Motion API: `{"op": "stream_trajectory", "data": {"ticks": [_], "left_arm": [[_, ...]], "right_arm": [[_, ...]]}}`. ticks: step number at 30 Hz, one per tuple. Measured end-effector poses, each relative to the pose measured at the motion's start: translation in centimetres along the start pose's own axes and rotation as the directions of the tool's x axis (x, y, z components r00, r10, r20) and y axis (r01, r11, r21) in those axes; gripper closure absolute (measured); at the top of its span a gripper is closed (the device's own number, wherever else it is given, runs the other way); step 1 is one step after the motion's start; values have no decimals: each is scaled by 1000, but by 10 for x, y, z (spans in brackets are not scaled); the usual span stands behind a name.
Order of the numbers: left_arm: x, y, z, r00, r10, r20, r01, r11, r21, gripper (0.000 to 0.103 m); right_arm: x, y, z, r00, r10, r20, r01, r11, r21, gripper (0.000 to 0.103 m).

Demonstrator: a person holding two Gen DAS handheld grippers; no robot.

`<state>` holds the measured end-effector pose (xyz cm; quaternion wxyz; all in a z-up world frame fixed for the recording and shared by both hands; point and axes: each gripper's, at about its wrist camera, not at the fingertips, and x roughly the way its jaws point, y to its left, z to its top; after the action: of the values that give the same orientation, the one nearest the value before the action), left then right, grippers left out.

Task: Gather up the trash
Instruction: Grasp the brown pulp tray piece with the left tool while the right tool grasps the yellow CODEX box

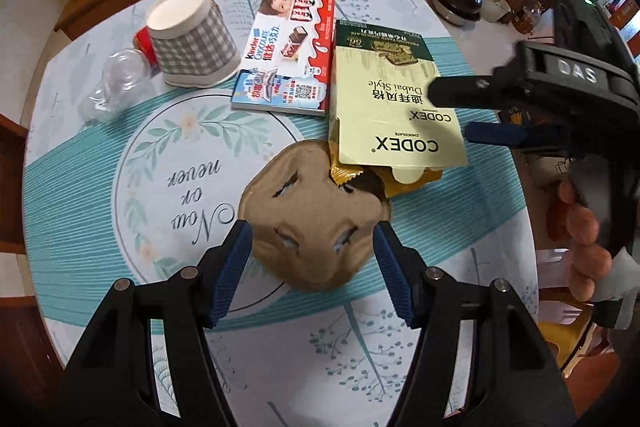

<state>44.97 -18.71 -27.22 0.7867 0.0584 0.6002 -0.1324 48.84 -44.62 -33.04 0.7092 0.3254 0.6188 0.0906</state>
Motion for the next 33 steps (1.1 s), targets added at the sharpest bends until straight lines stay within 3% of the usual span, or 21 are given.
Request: {"op": "stream_trajectory", "data": {"ticks": [4,6,10,16,22,32,33], "left_arm": [[8,1,2,999,-9,-34,9,1000,4,43],[12,2,3,999,-11,-40,11,1000,8,43],[15,4,8,999,-12,-44,13,1000,10,43],[11,5,9,997,-54,-62,54,999,-5,43],[9,-3,4,992,-94,-84,96,995,23,43],[18,-13,-1,997,-9,-80,18,993,113,43],[18,-12,-1,997,-10,-73,18,994,111,48]], "right_arm": [[26,-4,12,999,34,-34,-33,999,27,19],[36,-3,14,997,50,-53,-48,998,32,25],[52,2,14,987,133,-87,-129,991,41,52],[45,14,13,981,188,-53,-189,982,-8,72],[40,17,11,981,189,-40,-190,981,-30,74],[29,4,1,977,212,-35,-212,977,2,75],[28,4,-1,976,216,-33,-216,976,2,75]]}}
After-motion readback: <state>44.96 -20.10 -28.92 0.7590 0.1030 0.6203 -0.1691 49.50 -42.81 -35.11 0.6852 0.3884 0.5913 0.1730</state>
